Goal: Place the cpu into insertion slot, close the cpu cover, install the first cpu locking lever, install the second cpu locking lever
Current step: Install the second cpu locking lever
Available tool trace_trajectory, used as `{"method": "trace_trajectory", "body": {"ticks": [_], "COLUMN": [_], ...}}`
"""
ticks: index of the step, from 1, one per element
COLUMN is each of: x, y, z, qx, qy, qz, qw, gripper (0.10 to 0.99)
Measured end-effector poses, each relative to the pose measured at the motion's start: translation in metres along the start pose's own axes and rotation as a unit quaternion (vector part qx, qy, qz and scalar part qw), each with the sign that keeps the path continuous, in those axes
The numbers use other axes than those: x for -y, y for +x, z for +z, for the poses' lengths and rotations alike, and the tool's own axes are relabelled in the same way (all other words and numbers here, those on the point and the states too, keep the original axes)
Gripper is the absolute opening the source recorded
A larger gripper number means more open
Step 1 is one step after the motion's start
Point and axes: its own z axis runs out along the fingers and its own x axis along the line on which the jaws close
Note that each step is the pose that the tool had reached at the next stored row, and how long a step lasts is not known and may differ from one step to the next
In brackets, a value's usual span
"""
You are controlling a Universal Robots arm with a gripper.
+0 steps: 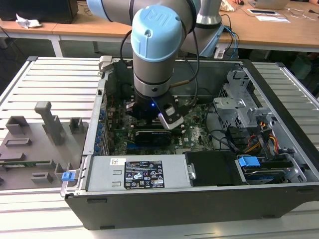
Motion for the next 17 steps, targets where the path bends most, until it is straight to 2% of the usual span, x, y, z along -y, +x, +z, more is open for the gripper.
{"method": "trace_trajectory", "body": {"ticks": [3,6,8,10,13,17], "x": [0.0007,0.0012,0.0018,0.0025,0.0036,0.0041], "y": [0.0021,0.0026,0.0029,0.0046,0.0057,0.006], "z": [0.0026,0.0047,0.0063,0.0094,0.0132,0.016], "qx": [0.0001,0.0004,0.0006,0.001,0.0011,0.0015], "qy": [-0.003,-0.0081,-0.0122,-0.0186,-0.0215,-0.0281], "qz": [0.0,0.0,0.0,0.0,0.0,0.0], "qw": [1.0,1.0,0.9999,0.9998,0.9998,0.9996], "gripper": [0.106,0.106,0.106,0.106,0.106,0.106]}}
